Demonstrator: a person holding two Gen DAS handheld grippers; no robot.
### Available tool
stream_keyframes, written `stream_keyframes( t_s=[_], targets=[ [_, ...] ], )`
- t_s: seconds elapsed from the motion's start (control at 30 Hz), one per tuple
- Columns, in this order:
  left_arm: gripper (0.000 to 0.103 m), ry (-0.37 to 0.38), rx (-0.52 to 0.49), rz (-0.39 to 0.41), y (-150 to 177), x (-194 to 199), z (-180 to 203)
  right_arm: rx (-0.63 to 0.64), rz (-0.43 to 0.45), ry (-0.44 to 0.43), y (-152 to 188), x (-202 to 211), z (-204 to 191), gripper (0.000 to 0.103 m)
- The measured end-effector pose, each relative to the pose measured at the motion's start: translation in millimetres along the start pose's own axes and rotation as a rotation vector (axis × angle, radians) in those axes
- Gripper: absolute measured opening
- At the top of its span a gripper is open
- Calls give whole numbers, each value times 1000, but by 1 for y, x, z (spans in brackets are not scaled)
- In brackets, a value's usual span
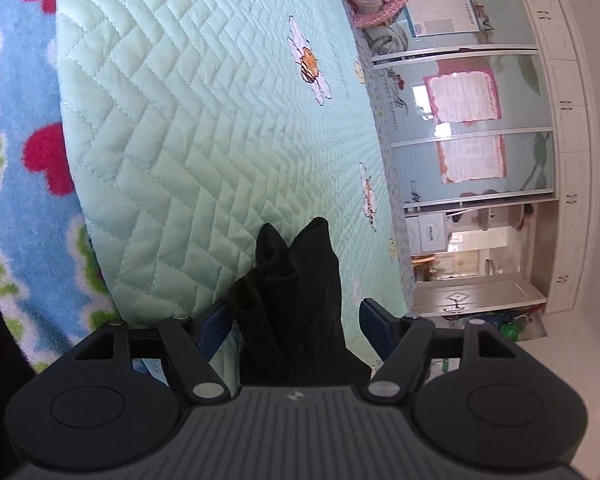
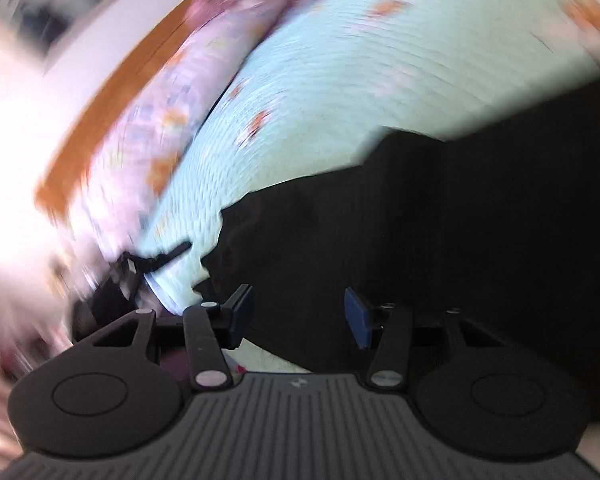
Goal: Fold clothes
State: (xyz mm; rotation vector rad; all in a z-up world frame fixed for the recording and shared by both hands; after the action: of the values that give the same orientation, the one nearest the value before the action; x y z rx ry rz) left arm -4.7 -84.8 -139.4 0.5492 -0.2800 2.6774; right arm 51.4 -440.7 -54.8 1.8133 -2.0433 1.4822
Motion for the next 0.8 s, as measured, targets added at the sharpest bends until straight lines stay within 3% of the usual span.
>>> stream_keyframes(
  t_s=[0.07, 0.17, 0.27, 0.5, 0.73, 0.77, 0.8],
  targets=[
    [73, 41, 8, 0, -1, 2, -4, 159, -15, 37, -6, -18, -29, 52],
    [73, 94, 25, 6, -1, 8, -9, 493, -11, 133, -5, -54, -83, 51],
    [73, 119, 29, 3, -2, 9, -11, 681, -40, 155, 2, -87, -113, 51],
    [73, 147, 54, -9, -5, 9, -12, 905, -72, 286, 17, -120, -122, 50],
    [73, 131, 49, -5, -5, 9, -9, 1155, -67, 356, 35, -137, -134, 50],
    [73, 129, 47, -6, -5, 9, -9, 1186, -74, 364, 37, -140, -135, 48],
    [73, 130, 48, -5, -5, 9, -9, 1193, -81, 366, 37, -142, -135, 37]
  ],
)
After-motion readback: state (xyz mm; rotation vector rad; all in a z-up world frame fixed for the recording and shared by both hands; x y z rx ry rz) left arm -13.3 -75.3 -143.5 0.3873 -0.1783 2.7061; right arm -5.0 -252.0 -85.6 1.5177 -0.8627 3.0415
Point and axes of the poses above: each gripper's, at about its wrist camera, not at the fingertips, and x roughly against the way its jaws point, z to its right, y to its underside, the point moved 4 cm from there along -x, roughly the way its jaws point, and after that the axes turned 2 degrees about -y, right-handed, at the moved point
